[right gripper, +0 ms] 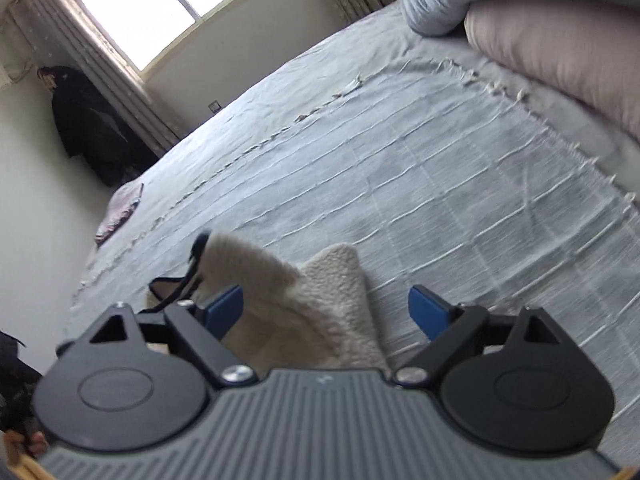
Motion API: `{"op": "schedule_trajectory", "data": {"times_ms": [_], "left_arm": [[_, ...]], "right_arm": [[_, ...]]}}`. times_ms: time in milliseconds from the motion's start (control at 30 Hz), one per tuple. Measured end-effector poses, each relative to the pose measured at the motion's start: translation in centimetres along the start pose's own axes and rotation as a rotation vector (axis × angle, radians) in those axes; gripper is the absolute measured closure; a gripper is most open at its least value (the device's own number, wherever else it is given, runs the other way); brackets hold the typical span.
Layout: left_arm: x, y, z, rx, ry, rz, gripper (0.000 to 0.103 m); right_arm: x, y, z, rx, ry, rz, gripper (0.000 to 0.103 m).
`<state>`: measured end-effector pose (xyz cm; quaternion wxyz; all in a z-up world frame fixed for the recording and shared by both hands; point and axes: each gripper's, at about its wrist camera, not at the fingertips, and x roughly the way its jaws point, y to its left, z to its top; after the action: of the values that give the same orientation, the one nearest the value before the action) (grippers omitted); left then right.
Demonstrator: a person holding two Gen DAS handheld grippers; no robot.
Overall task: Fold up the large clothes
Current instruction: 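Grasp the jacket hem with both grippers and lift it toward the collar, then lay the hem over the collar and open both grippers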
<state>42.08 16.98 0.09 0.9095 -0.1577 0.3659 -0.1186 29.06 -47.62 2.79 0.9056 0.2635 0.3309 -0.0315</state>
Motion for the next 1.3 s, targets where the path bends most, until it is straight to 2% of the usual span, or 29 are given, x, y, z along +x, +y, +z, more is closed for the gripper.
{"op": "schedule_trajectory", "data": {"times_ms": [133,167,233,300,333,367,400,433,500,533,600,700,767,833,900,967,1033,1100,1133,1200,1233,1267,1300], "left_arm": [[1.8,-2.2,-1.2,0.131,-0.029,0.050,0.007],[2.3,-2.8,-1.5,0.159,-0.032,0.059,0.010],[3.8,-4.1,-1.7,0.232,-0.039,0.076,0.025],[5.3,-5.1,-1.9,0.278,-0.046,0.104,0.051],[5.7,-5.5,-1.9,0.288,-0.058,0.128,0.062],[5.8,-5.9,-2.0,0.291,-0.084,0.181,0.081],[5.4,-6.2,-1.9,0.272,-0.136,0.217,0.086],[4.6,-6.4,-1.7,0.240,-0.198,0.214,0.087],[3.1,-7.3,-1.4,0.246,-0.342,0.216,0.088],[2.9,-7.8,-1.3,0.271,-0.402,0.222,0.088],[4.0,-8.5,-1.1,0.317,-0.464,0.261,0.087],[8.3,-8.1,-0.7,0.354,-0.412,0.330,0.086],[11.8,-7.1,-1.0,0.364,-0.320,0.378,0.083],[14.6,-5.9,-0.3,0.323,-0.203,0.390,0.083],[15.5,-5.4,0.4,0.305,-0.187,0.399,0.082],[16.5,-5.0,0.8,0.289,-0.155,0.411,0.078],[16.7,-4.9,1.0,0.278,-0.147,0.425,0.070],[15.8,-4.8,1.2,0.268,-0.154,0.432,0.056],[15.0,-4.8,1.2,0.247,-0.162,0.425,0.051],[12.6,-4.7,1.3,0.213,-0.176,0.375,0.045],[11.4,-4.8,1.1,0.220,-0.171,0.344,0.044],[10.4,-4.8,1.0,0.239,-0.163,0.321,0.044],[9.7,-5.0,1.0,0.264,-0.153,0.298,0.043]], "right_arm": [[1.1,3.4,-1.8,-0.259,-0.038,-0.091,0.014],[1.9,4.4,-2.3,-0.307,-0.045,-0.102,0.016],[3.9,6.3,-2.8,-0.386,-0.051,-0.114,0.024],[6.1,7.9,-3.4,-0.441,-0.063,-0.156,0.037],[7.2,8.4,-3.7,-0.460,-0.066,-0.179,0.053],[8.1,8.8,-4.0,-0.479,-0.076,-0.210,0.083],[8.6,9.4,-4.4,-0.501,-0.109,-0.264,0.093],[8.6,9.9,-4.8,-0.526,-0.174,-0.316,0.093],[7.6,10.5,-5.0,-0.550,-0.320,-0.347,0.094],[7.5,10.7,-4.7,-0.552,-0.356,-0.362,0.094],[8.1,10.9,-4.1,-0.559,-0.394,-0.393,0.094],[10.5,10.5,-3.3,-0.548,-0.392,-0.416,0.094],[13.2,10.0,-3.3,-0.564,-0.355,-0.438,0.094],[16.5,9.4,-3.8,-0.588,-0.281,-0.484,0.094],[19.2,8.9,-3.9,-0.605,-0.199,-0.527,0.094],[20.7,9.1,-3.8,-0.646,-0.167,-0.573,0.094],[21.6,9.4,-4.0,-0.675,-0.134,-0.607,0.094],[21.3,9.9,-4.4,-0.706,-0.135,-0.622,0.093],[20.7,10.1,-4.5,-0.715,-0.147,-0.616,0.092],[18.6,10.3,-4.7,-0.706,-0.180,-0.592,0.080],[17.5,10.4,-4.6,-0.697,-0.192,-0.576,0.063],[16.1,10.5,-4.6,-0.688,-0.202,-0.550,0.052],[14.9,10.6,-4.6,-0.689,-0.204,-0.508,0.050]]}}
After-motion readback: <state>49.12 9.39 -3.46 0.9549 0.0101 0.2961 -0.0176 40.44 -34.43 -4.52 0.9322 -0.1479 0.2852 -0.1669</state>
